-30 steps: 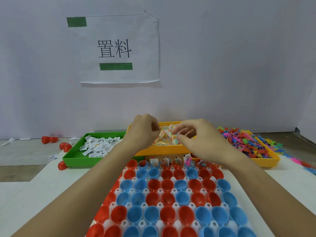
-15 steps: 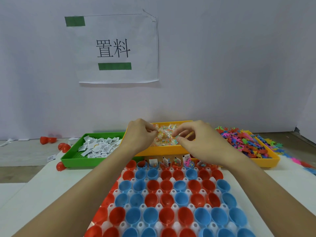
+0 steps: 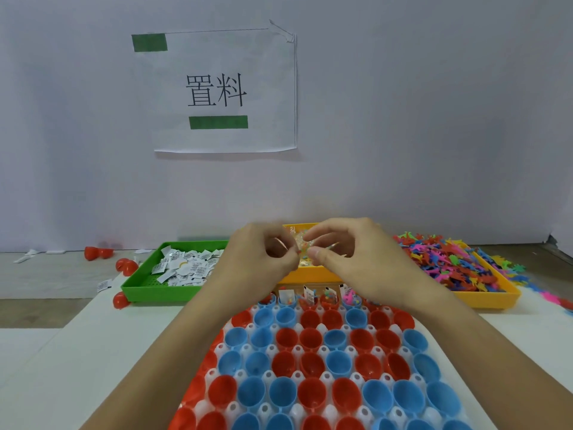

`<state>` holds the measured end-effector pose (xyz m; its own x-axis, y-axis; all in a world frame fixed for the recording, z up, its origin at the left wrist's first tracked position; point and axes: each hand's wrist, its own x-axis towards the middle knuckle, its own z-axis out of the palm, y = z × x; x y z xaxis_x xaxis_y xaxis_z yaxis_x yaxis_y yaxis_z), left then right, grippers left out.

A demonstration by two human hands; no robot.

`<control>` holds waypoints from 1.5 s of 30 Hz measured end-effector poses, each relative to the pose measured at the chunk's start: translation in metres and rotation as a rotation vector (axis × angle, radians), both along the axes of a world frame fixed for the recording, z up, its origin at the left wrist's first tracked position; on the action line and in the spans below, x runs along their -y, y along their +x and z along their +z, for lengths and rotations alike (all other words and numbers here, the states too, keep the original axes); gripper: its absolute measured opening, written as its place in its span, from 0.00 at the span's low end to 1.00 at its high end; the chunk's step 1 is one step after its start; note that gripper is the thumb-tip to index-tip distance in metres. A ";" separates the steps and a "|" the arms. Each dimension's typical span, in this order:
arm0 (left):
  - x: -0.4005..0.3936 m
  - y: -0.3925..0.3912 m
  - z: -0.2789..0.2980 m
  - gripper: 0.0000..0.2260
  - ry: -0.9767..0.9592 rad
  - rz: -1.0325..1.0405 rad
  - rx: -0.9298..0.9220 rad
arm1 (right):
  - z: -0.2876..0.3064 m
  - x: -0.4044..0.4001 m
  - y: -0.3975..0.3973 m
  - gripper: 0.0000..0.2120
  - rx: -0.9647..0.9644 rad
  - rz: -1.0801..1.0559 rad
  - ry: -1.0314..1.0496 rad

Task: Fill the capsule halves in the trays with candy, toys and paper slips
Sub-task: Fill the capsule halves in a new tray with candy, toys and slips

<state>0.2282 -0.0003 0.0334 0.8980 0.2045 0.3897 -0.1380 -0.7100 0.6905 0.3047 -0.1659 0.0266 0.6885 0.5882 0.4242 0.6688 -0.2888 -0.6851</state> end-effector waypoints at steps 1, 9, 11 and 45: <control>0.001 -0.002 0.000 0.05 -0.003 -0.012 0.000 | 0.000 -0.001 -0.001 0.05 -0.010 0.013 0.022; -0.001 -0.003 0.000 0.04 -0.116 -0.075 0.016 | 0.000 0.000 -0.004 0.06 -0.114 0.050 0.097; -0.001 -0.001 0.000 0.04 -0.220 -0.109 0.008 | 0.001 -0.001 -0.003 0.05 -0.133 0.045 0.111; -0.007 0.000 0.001 0.03 -0.395 -0.197 0.136 | 0.009 -0.002 -0.012 0.03 -0.320 0.061 0.305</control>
